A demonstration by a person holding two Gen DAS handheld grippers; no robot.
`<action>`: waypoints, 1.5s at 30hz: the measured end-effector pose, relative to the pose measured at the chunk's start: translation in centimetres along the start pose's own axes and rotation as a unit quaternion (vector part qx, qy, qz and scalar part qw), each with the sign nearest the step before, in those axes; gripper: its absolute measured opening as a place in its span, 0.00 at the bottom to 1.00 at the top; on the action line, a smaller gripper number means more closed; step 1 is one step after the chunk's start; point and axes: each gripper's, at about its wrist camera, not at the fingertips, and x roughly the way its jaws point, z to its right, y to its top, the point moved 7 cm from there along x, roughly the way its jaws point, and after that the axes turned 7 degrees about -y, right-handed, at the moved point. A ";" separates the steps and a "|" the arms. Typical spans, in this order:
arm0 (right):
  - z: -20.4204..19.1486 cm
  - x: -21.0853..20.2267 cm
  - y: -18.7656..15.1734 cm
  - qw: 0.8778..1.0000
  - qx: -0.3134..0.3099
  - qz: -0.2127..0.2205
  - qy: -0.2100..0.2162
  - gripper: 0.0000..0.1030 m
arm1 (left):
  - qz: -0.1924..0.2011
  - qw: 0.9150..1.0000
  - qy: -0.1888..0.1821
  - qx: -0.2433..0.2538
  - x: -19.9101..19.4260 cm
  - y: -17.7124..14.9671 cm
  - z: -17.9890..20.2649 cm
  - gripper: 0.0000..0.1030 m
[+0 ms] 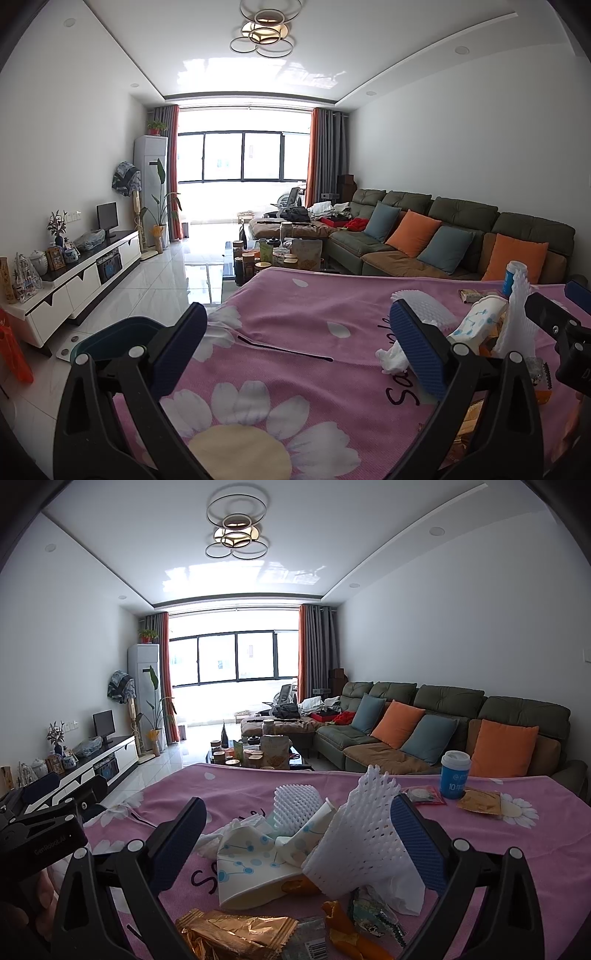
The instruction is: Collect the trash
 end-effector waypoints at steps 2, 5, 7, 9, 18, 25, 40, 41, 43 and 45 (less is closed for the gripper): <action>0.0 0.1 0.0 1.000 0.001 -0.001 0.001 0.94 | -0.001 1.000 -0.001 -0.001 0.0 0.0 0.0 0.95; 0.1 0.1 0.0 1.000 0.001 -0.001 0.001 0.94 | -0.003 1.000 -0.002 -0.001 0.0 -0.1 0.0 0.95; 0.0 0.1 -0.1 1.000 0.002 -0.002 0.000 0.94 | -0.004 1.000 -0.004 -0.001 0.0 -0.2 0.1 0.95; 0.2 0.3 -0.2 1.000 0.003 -0.004 0.001 0.94 | -0.007 1.000 -0.006 0.001 0.1 -0.3 0.2 0.95; 1.2 1.4 -0.7 1.000 0.003 -0.026 -0.005 0.94 | -0.057 0.995 -0.083 0.014 1.8 -1.1 2.4 0.95; 3.5 4.5 -1.7 0.995 0.019 -0.092 -0.017 0.94 | -0.127 0.980 -0.143 0.049 5.5 -2.7 5.2 0.91; 3.4 7.2 -4.6 0.979 0.062 -0.186 0.049 0.30 | -0.266 0.933 -0.241 0.041 12.0 -7.8 8.1 0.07; 3.4 7.1 -4.6 0.979 0.064 -0.188 0.054 0.22 | -0.270 0.930 -0.246 0.037 12.2 -8.1 8.2 0.04; 3.2 7.0 -4.6 0.978 0.065 -0.187 0.060 0.12 | -0.267 0.930 -0.249 0.032 12.1 -8.3 8.0 0.03; 3.3 6.9 -4.5 0.978 0.068 -0.185 0.062 0.09 | -0.261 0.932 -0.251 0.027 11.9 -8.1 7.6 0.02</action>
